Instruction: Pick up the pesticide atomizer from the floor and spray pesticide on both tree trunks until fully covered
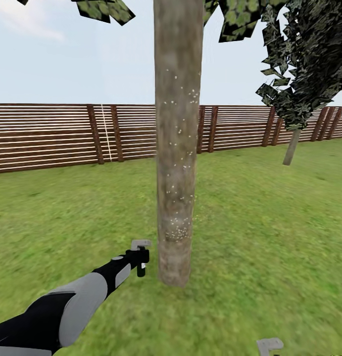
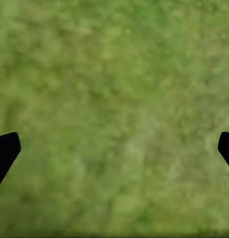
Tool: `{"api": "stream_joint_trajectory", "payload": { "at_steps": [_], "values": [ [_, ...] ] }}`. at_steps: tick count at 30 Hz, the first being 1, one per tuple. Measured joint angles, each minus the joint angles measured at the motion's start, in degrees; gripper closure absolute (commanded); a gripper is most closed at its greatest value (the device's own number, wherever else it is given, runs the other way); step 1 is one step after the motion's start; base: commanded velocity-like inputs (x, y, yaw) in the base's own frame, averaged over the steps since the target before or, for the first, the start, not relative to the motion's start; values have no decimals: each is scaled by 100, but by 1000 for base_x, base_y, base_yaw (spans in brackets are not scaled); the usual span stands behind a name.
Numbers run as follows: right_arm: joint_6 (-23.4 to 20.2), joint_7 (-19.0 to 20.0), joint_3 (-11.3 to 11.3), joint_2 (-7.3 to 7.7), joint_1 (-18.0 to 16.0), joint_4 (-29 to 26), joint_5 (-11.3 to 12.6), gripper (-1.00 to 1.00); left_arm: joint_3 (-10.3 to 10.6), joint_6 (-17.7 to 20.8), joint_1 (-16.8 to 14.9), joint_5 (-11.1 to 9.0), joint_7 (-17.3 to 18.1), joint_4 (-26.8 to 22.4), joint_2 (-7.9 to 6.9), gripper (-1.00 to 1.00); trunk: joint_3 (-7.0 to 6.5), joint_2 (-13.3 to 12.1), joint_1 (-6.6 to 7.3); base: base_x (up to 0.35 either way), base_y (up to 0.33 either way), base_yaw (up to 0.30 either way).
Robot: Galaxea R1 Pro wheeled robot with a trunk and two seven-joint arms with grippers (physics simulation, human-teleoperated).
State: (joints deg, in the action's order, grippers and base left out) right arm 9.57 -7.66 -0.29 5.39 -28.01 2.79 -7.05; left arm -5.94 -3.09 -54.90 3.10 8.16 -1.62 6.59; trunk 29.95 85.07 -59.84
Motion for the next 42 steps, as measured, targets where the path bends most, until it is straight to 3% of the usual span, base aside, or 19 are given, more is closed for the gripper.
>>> {"api": "stream_joint_trajectory", "payload": {
  "at_steps": [8,26,34,42],
  "values": [
    [7,0,-8,9,109,-2,0,-100,0,0,0,0,0,0,1,100,0,0,0,6,350,-50],
    [9,0,-1,6,167,-1,0,-100,0,0,-1,0,1,1,4,100,0,0,0,113,346,-278],
    [8,0,0,6,195,0,0,-100,0,0,0,0,6,0,9,100,0,0,0,4,349,-74],
    [10,0,0,6,200,-1,0,-100,0,0,-1,0,8,1,10,100,0,0,0,0,350,-269]
  ]
}}
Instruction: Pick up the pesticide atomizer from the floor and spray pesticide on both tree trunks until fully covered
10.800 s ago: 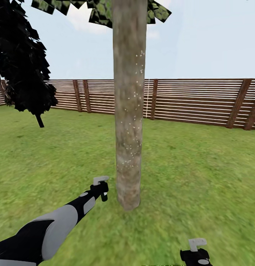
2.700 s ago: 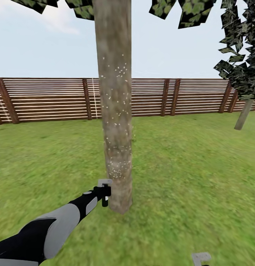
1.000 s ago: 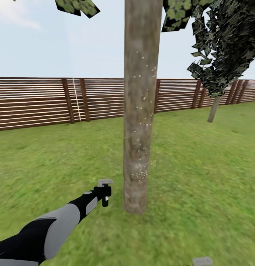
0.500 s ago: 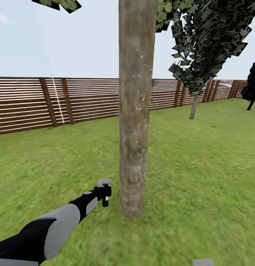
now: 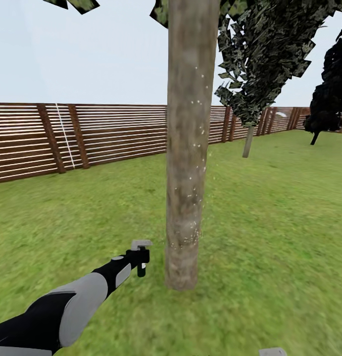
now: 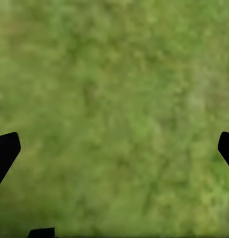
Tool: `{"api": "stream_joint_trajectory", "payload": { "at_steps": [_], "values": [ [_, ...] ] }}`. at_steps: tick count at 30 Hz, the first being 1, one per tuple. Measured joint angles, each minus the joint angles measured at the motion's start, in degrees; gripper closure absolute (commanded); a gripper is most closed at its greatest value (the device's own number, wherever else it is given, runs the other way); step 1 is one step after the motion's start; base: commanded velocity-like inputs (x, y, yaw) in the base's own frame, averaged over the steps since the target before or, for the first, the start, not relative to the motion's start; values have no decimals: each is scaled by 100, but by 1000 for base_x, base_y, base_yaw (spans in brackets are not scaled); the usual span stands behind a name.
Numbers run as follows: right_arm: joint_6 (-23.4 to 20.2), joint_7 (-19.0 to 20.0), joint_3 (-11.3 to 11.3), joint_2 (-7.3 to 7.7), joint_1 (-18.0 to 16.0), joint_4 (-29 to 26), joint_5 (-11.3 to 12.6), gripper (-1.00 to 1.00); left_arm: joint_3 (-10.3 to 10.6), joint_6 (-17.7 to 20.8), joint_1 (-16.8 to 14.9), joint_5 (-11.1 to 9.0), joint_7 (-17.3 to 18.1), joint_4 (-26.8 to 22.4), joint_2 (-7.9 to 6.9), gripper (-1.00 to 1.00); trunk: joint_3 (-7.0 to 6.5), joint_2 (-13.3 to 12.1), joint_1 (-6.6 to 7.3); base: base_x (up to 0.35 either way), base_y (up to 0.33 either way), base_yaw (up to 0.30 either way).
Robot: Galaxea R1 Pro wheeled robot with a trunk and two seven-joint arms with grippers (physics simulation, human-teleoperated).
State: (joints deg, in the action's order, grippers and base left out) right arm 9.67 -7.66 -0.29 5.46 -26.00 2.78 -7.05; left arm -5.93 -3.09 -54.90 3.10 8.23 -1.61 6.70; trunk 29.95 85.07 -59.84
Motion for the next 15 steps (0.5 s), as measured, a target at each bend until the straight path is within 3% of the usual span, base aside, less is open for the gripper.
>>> {"api": "stream_joint_trajectory", "payload": {
  "at_steps": [15],
  "values": [
    [-3,-1,0,0,3,1,0,-100,0,-21,0,0,1,0,9,100,0,0,0,0,332,-297]
  ]
}}
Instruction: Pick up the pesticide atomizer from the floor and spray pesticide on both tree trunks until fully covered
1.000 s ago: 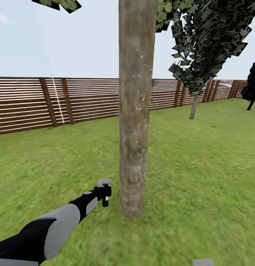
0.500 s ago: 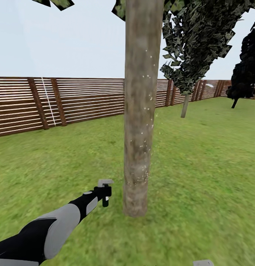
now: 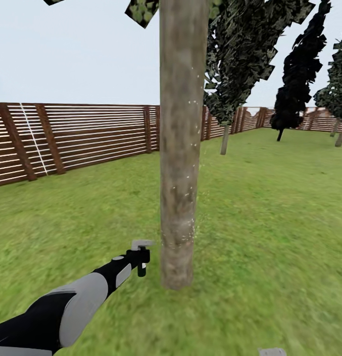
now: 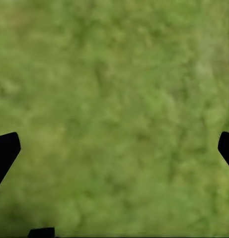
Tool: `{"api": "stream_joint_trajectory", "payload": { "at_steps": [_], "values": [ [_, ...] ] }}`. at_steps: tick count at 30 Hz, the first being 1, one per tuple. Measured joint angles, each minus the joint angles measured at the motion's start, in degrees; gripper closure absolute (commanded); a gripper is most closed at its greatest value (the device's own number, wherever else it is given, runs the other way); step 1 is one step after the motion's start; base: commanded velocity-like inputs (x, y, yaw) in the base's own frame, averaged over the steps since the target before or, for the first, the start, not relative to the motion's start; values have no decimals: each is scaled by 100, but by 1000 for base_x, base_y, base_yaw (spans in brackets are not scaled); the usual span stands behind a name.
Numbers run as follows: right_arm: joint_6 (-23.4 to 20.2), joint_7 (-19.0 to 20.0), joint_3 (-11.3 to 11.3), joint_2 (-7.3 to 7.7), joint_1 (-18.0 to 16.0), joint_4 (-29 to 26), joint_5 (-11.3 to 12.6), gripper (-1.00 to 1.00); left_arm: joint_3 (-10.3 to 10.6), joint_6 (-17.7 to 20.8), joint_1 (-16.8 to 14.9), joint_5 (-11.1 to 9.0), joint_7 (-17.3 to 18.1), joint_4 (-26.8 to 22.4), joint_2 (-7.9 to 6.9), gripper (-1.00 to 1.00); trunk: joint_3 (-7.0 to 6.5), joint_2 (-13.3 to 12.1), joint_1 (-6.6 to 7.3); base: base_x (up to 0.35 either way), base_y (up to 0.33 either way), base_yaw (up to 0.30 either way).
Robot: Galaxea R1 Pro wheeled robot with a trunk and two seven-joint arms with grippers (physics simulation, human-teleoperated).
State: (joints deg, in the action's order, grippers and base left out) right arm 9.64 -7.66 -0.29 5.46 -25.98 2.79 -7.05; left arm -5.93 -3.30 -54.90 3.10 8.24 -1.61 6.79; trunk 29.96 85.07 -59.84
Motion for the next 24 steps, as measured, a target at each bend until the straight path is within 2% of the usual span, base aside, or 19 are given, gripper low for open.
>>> {"api": "stream_joint_trajectory", "payload": {
  "at_steps": [6,12,14,15,18,19,21,24],
  "values": [
    [3,-4,0,0,-1,2,0,-100,5,-13,2,0,4,2,71,100,16,0,0,19,-1,-263],
    [11,-3,5,-1,-4,-20,5,-100,-15,-5,2,-15,1,-11,68,100,21,0,0,6,-11,-31],
    [34,-4,10,-1,-15,-189,6,-100,-21,100,2,-21,11,-63,66,100,20,0,0,0,-1,-2],
    [31,-2,17,-10,-18,-428,4,-100,-26,435,-2,-25,11,-296,60,100,20,1,0,0,0,0],
    [6,10,80,-79,-17,-698,-12,-100,-35,2279,-5,-31,-10,-1848,38,100,19,1,0,0,0,0],
    [2,16,227,-97,-17,-715,-52,-100,-30,2584,-4,-31,-17,-2185,46,100,19,1,0,0,0,0],
    [-1,21,552,-128,-17,-723,-103,-100,-25,2833,-4,-30,-20,-2708,51,100,19,1,0,0,0,0],
    [-2,17,676,-160,-17,-725,-112,-100,-24,3396,0,-25,-8,-3153,52,100,20,0,0,0,0,0]
  ]
}}
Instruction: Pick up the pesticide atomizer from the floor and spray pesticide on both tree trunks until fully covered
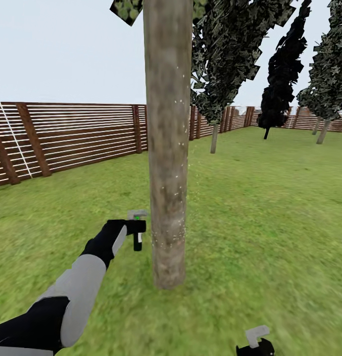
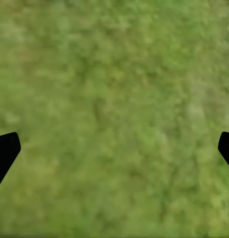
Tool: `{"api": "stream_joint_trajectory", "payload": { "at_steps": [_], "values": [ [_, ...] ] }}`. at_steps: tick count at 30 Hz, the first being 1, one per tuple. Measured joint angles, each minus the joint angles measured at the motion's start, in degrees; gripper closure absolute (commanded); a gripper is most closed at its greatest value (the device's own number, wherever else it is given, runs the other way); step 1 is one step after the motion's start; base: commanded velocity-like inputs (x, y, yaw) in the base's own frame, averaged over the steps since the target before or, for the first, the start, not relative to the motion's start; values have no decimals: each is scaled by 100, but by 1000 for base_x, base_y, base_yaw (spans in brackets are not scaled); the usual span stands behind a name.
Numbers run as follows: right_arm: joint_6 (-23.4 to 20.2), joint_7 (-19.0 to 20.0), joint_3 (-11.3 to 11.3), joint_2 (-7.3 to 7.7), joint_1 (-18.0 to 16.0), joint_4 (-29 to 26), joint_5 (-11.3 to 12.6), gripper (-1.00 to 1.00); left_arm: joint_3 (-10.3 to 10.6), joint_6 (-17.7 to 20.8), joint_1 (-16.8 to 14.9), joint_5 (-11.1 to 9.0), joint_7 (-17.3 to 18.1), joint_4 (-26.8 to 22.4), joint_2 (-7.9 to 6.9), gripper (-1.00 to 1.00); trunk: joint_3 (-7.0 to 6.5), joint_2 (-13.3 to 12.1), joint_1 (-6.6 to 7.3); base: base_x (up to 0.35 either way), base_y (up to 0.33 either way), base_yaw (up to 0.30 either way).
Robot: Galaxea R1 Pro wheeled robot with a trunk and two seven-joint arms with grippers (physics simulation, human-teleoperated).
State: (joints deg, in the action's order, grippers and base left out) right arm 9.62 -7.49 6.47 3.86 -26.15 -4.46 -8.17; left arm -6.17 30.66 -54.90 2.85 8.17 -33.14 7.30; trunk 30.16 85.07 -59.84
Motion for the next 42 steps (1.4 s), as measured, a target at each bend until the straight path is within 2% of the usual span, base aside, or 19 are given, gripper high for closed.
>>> {"api": "stream_joint_trajectory", "payload": {
  "at_steps": [3,6,10,12,15,18,20,22,24,27,29,33,38,40,42],
  "values": [
    [3,-3,27,-8,0,-1,-2,-100,-11,1188,-4,-7,6,-1086,0,100,-1,0,0,0,0,0],
    [2,-3,29,-8,0,1,-2,-100,-13,1709,-78,-12,5,-1388,1,100,0,0,0,0,0,0],
    [0,-3,30,-9,0,3,-2,-100,-19,2325,-804,-507,43,-1468,3,100,-1,0,0,0,0,0],
    [0,-3,31,-12,0,16,-3,-100,-19,2517,-1390,-636,56,-1436,3,100,-1,1,1,0,0,0],
    [1,-3,30,-16,0,26,-3,-100,-18,2577,-1905,-656,59,-1256,3,100,-1,0,0,0,0,0],
    [2,-3,30,-17,0,27,-3,-100,-17,2595,-2652,-667,61,-787,-2,100,-2,0,1,0,0,0],
    [1,-3,30,-17,0,28,-3,-100,-15,2598,-3020,-663,60,-551,-3,100,-1,0,0,0,0,0],
    [0,-3,31,-17,0,28,-3,-100,-14,2606,-3700,-685,64,-259,-5,100,-1,1,2,0,0,0],
    [0,-3,31,-20,0,28,-3,-100,-10,2607,-4185,-660,61,57,-6,100,-1,0,-1,0,0,0],
    [0,-3,30,-25,0,28,-3,-100,-17,2610,-4685,-689,61,213,-6,100,-1,1,1,0,0,0],
    [0,-3,31,-26,0,28,-3,-100,-20,2616,-5175,-689,58,345,0,100,-1,1,2,0,0,0],
    [0,-3,30,-26,0,28,-3,-100,-22,2619,-5732,-684,61,600,2,100,-1,1,0,0,0,0],
    [0,-3,30,-24,0,28,-3,-100,-38,2619,-5990,-673,69,629,3,100,0,0,0,0,0,0],
    [0,-3,30,-25,0,28,-3,-100,-177,2619,-6007,-669,70,639,3,100,0,0,0,0,0,0],
    [0,-4,30,-24,0,28,-3,-100,-444,2619,-6015,-673,70,640,5,100,0,0,0,0,-66,0]
  ]
}}
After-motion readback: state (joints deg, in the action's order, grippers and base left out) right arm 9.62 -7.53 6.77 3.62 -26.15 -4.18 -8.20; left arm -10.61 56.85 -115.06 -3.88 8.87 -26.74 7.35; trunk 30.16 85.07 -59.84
